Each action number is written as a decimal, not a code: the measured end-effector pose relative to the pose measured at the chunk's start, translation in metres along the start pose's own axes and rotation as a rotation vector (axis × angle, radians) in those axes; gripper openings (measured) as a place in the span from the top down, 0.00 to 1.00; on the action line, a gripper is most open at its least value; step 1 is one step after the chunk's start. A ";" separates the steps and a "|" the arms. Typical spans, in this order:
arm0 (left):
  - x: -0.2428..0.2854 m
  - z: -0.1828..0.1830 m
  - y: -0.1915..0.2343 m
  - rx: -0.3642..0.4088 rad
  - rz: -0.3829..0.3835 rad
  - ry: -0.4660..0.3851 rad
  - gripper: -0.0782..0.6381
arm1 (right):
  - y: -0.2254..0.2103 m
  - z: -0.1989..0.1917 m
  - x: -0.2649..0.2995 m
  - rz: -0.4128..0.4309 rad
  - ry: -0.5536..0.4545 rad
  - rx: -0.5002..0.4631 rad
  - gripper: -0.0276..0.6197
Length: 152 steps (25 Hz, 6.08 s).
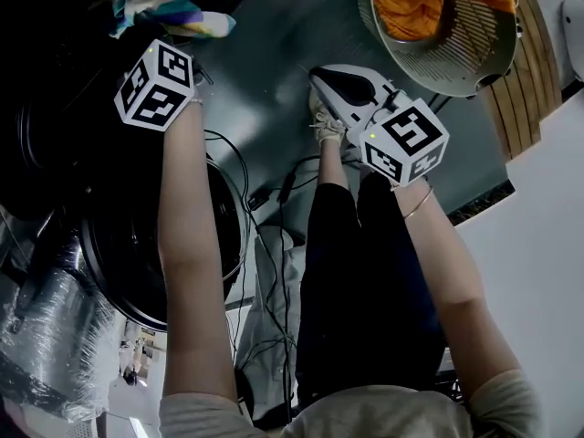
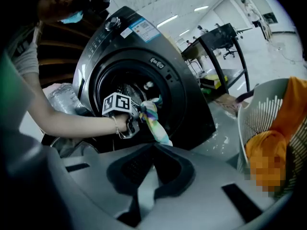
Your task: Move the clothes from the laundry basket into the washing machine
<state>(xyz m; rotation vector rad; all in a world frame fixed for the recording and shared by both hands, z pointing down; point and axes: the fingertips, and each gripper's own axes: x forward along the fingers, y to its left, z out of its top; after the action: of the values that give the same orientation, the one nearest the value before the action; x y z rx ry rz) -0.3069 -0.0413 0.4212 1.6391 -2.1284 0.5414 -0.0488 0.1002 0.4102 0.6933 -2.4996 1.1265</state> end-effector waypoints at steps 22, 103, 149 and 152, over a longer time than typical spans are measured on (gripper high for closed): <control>-0.013 -0.034 -0.006 -0.078 -0.023 0.056 0.61 | 0.038 0.018 0.058 0.114 0.043 -0.072 0.94; -0.077 -0.099 -0.342 -0.107 -0.744 0.372 0.88 | -0.397 -0.083 -0.071 -0.752 0.116 0.305 0.64; -0.192 0.001 -0.374 0.576 -0.942 0.004 0.84 | -0.049 0.128 -0.166 -0.029 -0.311 -0.009 0.94; -0.183 0.017 -0.354 0.402 -0.896 0.030 0.85 | -0.065 0.119 -0.168 -0.088 -0.296 -0.036 0.93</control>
<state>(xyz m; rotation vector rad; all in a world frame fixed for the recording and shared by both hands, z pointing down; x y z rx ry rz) 0.0778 0.0145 0.3320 2.5184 -1.0847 0.6876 0.1169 0.0225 0.2960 1.0146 -2.6909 1.0085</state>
